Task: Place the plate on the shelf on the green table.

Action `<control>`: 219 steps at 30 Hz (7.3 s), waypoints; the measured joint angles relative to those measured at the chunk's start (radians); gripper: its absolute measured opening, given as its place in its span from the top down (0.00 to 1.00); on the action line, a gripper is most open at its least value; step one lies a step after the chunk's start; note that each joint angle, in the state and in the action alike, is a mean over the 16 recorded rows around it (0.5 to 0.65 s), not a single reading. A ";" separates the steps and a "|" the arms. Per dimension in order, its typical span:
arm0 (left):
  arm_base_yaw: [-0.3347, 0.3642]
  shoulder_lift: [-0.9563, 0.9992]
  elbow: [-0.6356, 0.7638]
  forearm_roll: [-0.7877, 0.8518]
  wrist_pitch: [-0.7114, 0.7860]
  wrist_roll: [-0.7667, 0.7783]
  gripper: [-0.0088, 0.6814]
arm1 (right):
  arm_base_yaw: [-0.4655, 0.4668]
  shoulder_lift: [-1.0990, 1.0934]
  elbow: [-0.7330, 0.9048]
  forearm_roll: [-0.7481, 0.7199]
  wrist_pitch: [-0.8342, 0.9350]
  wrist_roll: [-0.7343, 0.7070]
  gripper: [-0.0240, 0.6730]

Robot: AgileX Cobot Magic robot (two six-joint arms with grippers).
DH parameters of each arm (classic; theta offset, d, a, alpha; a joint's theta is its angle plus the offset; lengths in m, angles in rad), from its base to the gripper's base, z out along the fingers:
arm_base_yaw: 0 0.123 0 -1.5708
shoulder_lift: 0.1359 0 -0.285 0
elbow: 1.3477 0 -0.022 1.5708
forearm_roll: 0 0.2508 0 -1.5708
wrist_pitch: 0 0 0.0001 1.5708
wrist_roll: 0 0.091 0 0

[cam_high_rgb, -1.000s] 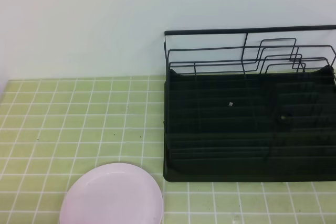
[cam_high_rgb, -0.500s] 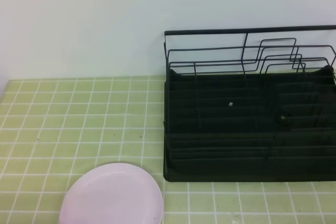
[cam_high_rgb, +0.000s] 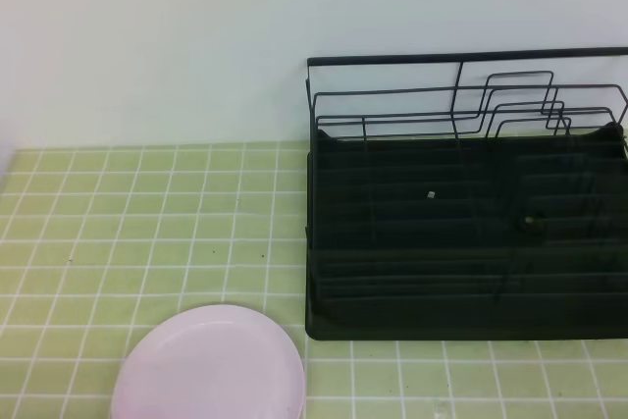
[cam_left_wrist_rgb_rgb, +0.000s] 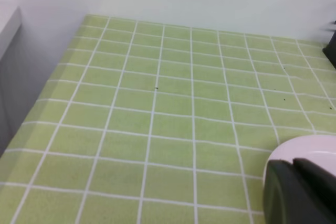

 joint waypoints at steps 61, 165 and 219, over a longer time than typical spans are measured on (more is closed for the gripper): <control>0.000 0.028 -0.115 -0.877 -0.034 0.411 0.99 | 0.000 0.040 -0.249 0.984 0.076 -0.654 0.97; -0.038 1.629 -0.897 -0.287 0.416 0.532 0.66 | 0.223 0.682 -0.767 0.436 0.673 -0.347 0.97; -0.037 1.772 -1.120 -0.309 0.618 0.510 0.98 | 0.223 0.682 -0.767 0.437 0.720 -0.347 0.97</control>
